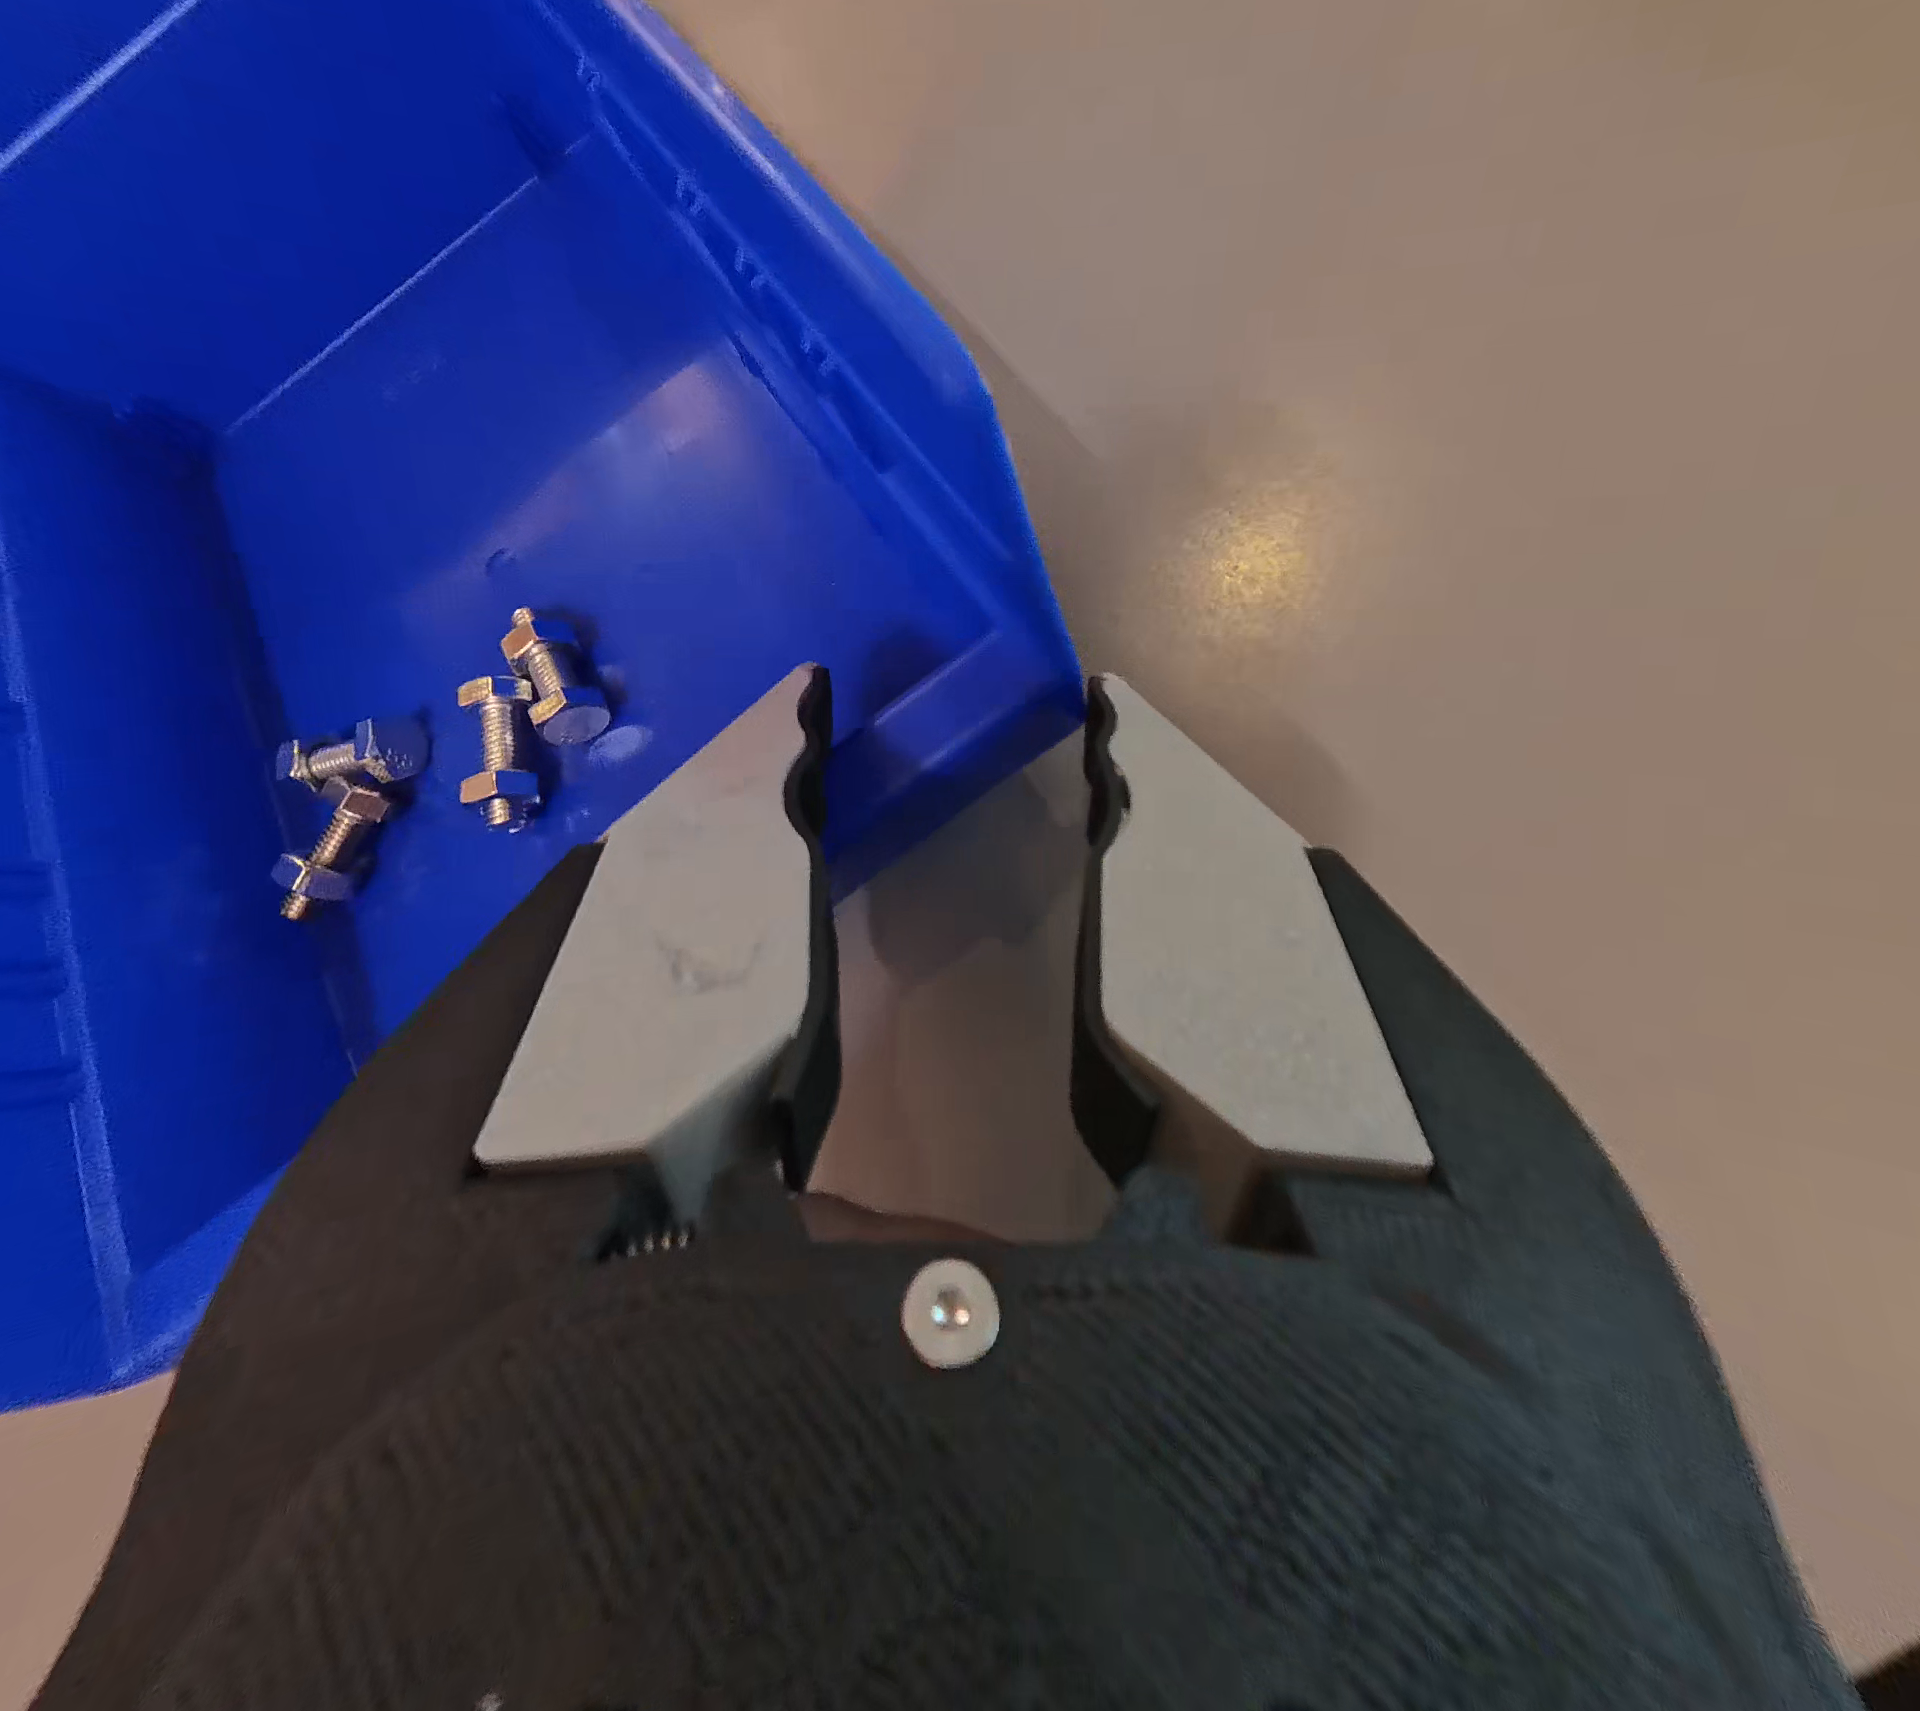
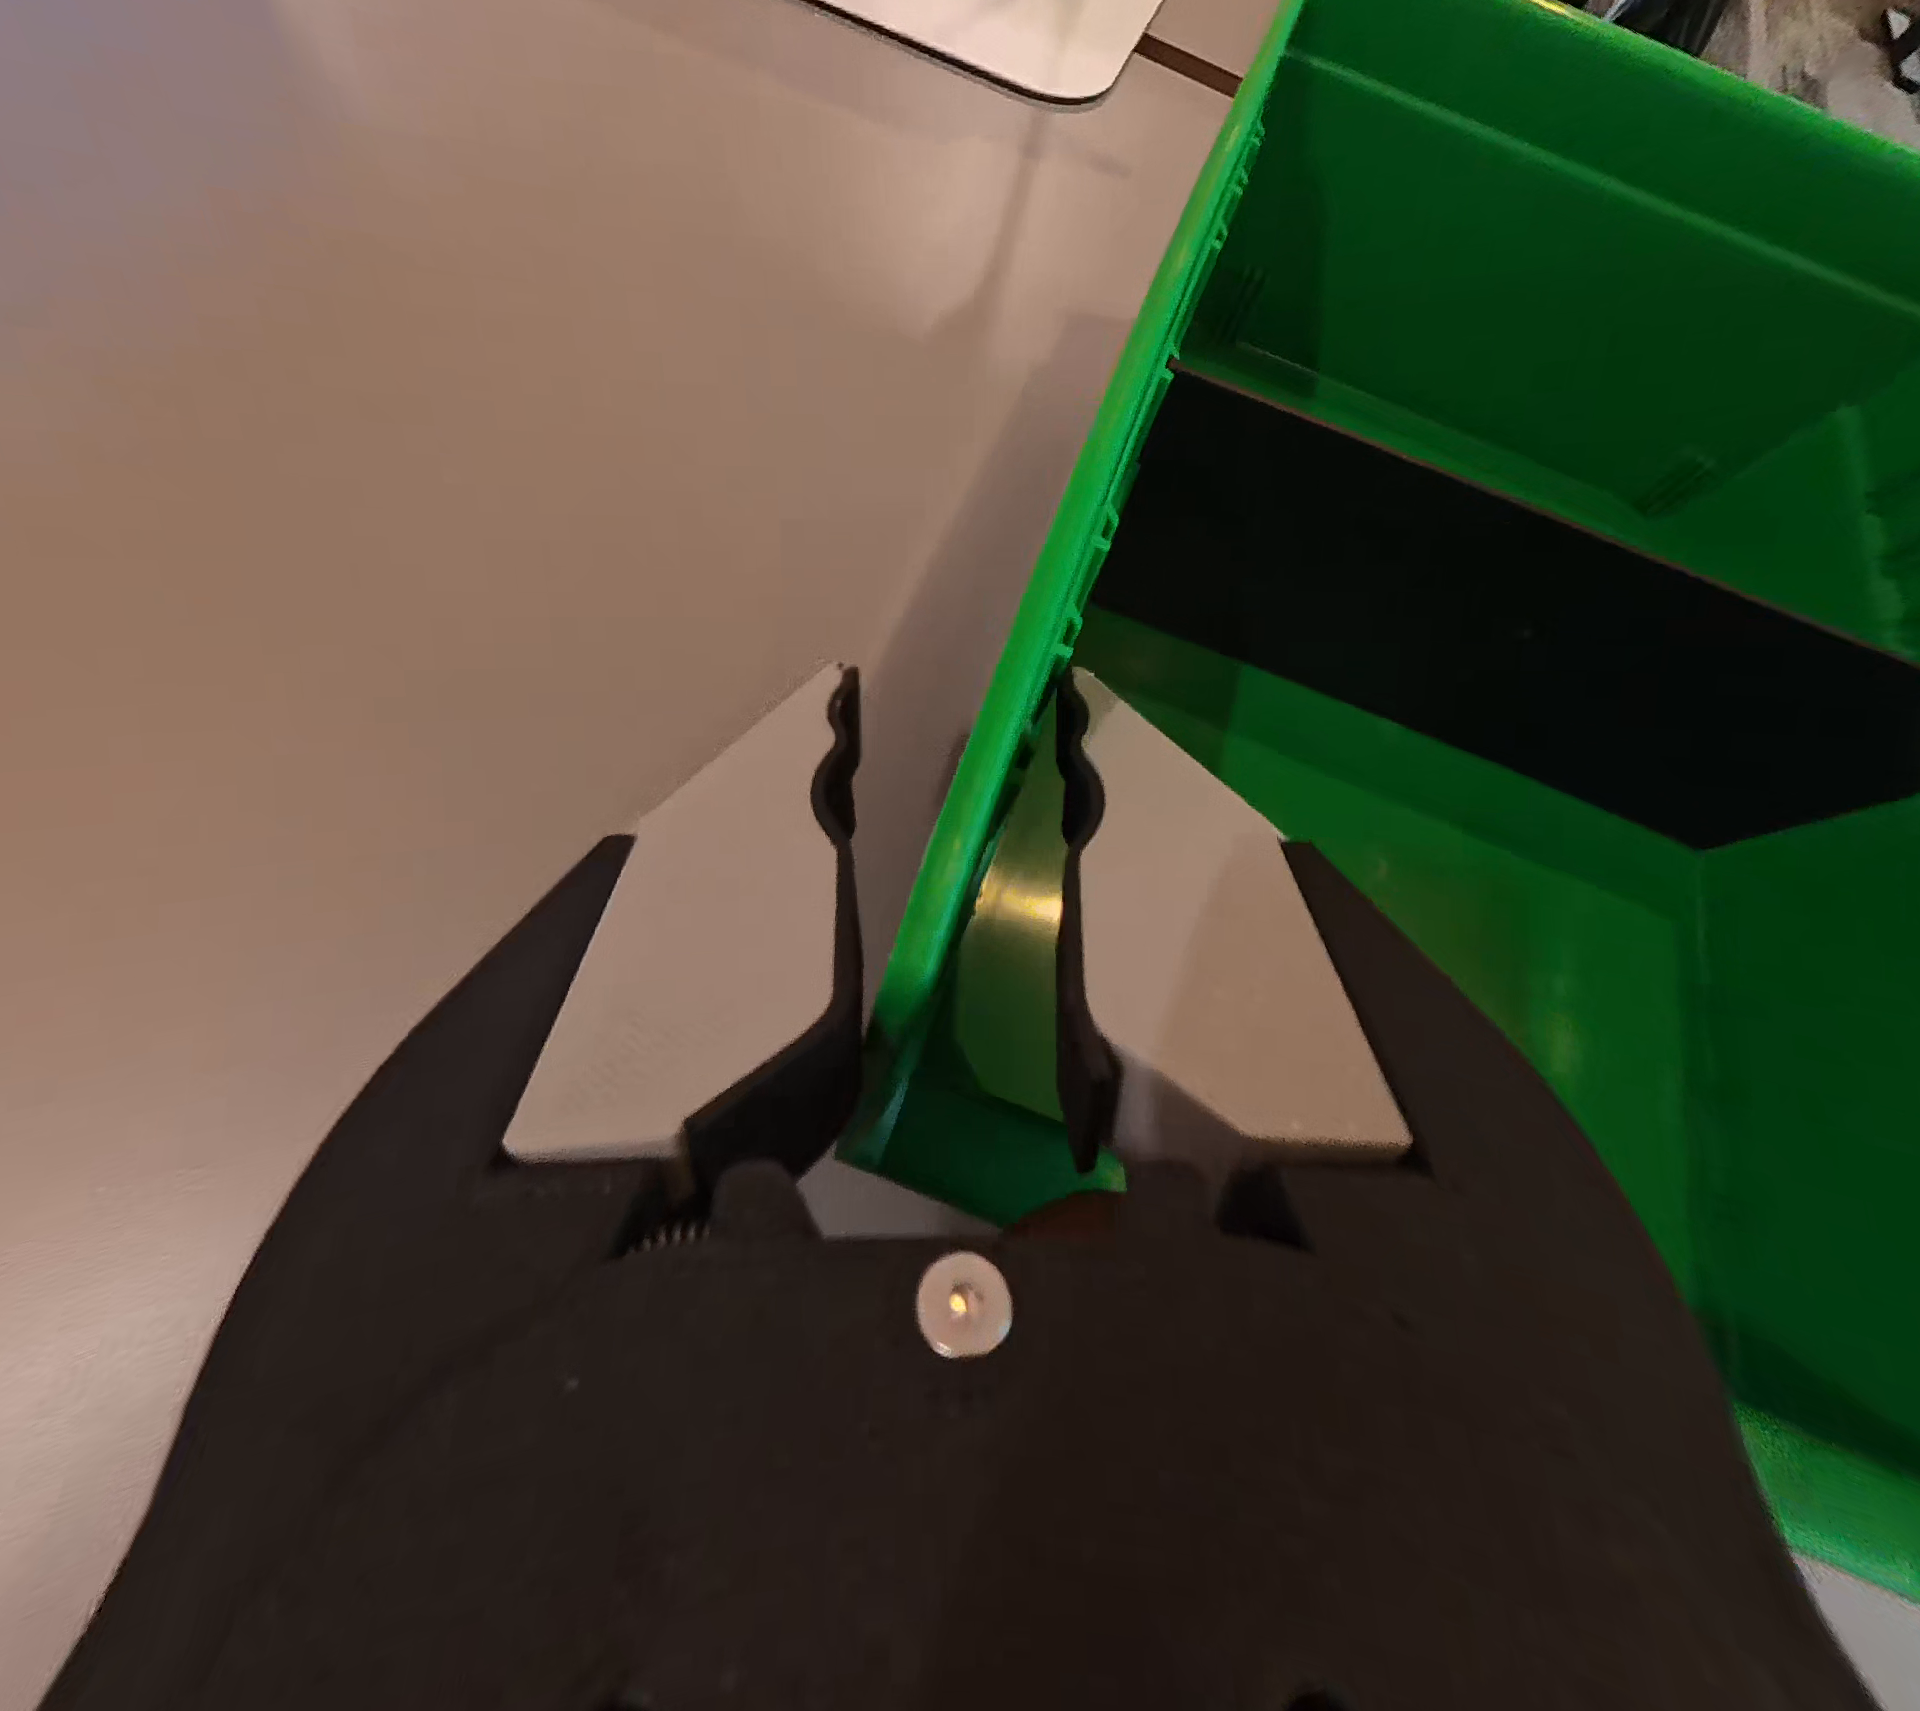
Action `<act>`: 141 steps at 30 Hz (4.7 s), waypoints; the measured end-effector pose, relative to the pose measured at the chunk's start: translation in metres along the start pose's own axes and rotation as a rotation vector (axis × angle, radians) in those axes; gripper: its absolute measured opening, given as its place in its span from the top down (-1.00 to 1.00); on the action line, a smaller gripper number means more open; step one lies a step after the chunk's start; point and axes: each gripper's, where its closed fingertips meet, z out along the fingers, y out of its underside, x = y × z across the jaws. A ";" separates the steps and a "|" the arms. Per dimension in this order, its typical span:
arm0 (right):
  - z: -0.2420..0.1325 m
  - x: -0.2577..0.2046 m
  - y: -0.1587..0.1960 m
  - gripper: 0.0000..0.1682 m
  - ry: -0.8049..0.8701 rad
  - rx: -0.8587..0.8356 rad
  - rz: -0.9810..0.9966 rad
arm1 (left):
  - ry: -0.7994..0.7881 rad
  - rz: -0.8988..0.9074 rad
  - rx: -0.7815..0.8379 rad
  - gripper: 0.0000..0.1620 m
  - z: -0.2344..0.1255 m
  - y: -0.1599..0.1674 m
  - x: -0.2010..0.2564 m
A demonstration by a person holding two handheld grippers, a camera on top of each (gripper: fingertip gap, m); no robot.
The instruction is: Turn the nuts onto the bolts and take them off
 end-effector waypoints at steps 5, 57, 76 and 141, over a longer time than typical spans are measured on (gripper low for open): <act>-0.009 0.006 -0.001 0.43 0.008 0.011 0.020 | -0.008 -0.063 0.032 0.45 0.005 -0.007 -0.004; 0.085 -0.126 -0.107 0.05 -0.483 0.296 0.002 | 0.207 -0.063 0.457 0.40 0.081 -0.162 0.100; 0.092 -0.134 -0.104 0.06 -0.500 0.255 -0.030 | 0.258 -0.132 0.511 0.44 0.074 -0.165 0.094; 0.077 -0.184 -0.099 0.19 -0.571 0.254 -0.170 | 0.127 -0.157 0.504 0.49 0.046 -0.144 0.092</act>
